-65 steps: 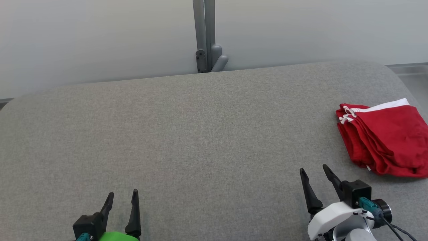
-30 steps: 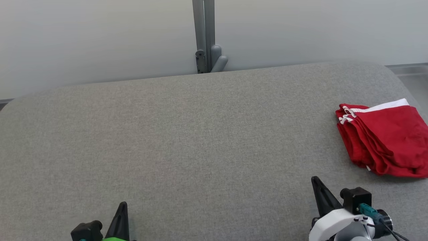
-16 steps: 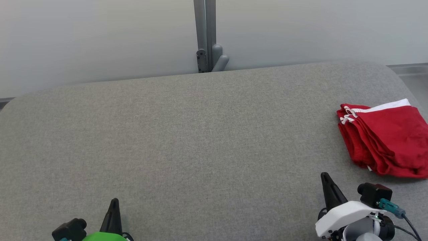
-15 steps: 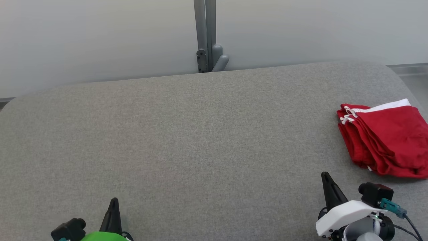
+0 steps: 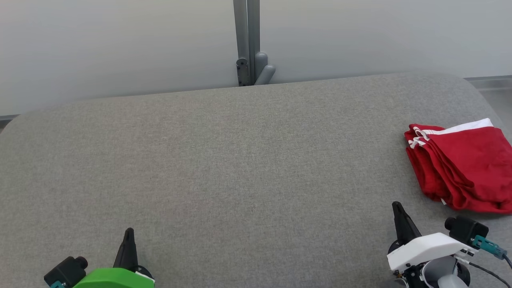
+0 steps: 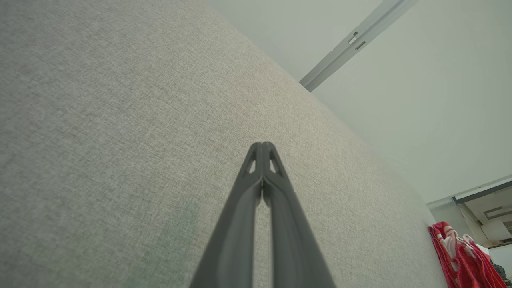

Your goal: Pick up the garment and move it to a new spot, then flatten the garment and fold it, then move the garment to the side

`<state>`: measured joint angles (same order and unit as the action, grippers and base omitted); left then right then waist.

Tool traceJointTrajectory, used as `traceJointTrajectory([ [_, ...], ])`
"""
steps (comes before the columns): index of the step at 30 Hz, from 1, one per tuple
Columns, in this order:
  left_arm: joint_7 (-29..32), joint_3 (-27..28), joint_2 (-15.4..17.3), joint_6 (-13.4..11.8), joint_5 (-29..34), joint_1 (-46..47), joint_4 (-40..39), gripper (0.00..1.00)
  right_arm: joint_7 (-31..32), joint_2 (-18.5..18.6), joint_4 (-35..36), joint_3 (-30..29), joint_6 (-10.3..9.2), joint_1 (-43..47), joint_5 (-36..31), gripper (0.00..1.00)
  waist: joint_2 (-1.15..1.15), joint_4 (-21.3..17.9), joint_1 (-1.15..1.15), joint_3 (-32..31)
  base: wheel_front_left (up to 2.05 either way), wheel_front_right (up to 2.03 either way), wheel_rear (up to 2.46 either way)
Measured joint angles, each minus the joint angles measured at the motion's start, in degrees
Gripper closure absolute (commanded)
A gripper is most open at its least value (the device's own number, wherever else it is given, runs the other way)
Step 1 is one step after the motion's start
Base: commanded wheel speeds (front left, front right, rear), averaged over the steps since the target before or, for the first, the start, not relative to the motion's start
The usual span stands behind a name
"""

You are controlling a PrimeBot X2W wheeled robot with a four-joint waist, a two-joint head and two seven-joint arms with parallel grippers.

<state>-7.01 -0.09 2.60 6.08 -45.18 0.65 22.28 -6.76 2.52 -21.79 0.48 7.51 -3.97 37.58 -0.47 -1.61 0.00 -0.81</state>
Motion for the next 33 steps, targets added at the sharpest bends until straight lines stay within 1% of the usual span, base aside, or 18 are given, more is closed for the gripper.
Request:
traceJointTrajectory([
  [16, 3.45, 1.71, 0.01, 0.35, -11.91, 1.27, -1.87, 1.0, 3.32, 0.02, 1.7, -1.75, -0.01, -0.99, 13.5, 1.0, 0.0, 0.29, 0.0, 0.18, 0.0, 0.0, 0.0],
  [33, 6.0, 3.01, 0.02, 0.54, -20.85, 2.44, -3.44, 1.0, 6.05, 0.05, 3.0, -3.19, -0.02, -1.34, 24.41, 1.0, 0.0, 0.56, 0.0, 0.35, 0.0, 0.0, 0.0],
])
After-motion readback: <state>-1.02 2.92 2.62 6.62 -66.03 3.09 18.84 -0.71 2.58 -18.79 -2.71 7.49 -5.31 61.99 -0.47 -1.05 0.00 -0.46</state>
